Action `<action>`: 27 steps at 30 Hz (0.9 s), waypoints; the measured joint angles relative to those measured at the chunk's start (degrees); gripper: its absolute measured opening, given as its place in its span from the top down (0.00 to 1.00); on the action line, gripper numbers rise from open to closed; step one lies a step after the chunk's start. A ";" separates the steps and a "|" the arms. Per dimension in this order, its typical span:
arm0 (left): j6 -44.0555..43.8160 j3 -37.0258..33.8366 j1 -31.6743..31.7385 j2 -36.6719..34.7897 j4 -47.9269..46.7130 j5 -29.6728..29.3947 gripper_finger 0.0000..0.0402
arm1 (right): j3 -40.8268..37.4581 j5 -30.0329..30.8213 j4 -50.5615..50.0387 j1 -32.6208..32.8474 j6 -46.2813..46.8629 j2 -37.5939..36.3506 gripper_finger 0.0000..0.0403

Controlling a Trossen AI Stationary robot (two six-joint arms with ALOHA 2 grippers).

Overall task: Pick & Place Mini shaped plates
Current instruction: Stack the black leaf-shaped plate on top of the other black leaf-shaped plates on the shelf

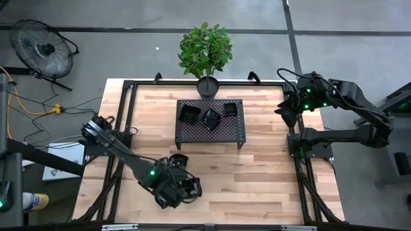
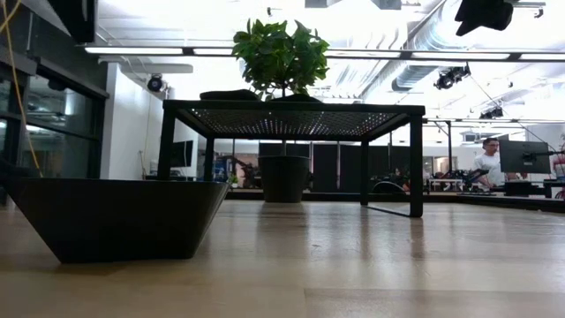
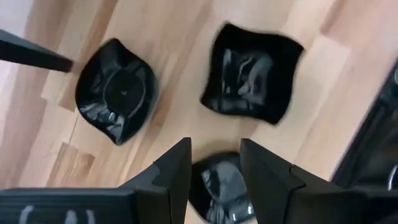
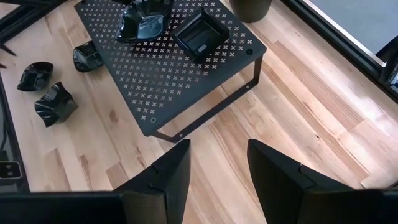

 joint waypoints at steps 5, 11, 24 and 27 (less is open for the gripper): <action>-4.43 -14.31 -0.07 -8.75 8.93 -2.11 0.67 | 0.00 0.02 0.00 0.00 -0.01 0.00 0.62; -13.69 -35.75 0.82 -22.82 21.00 1.68 0.67 | 0.00 -0.09 0.00 0.00 1.00 -0.02 0.62; -18.76 -54.58 13.40 -30.25 38.15 9.63 0.67 | 0.00 0.13 -0.01 0.00 2.29 0.00 0.62; -16.45 -54.64 16.02 -30.25 38.31 10.06 0.67 | 0.00 0.13 0.08 -0.01 2.60 0.00 0.62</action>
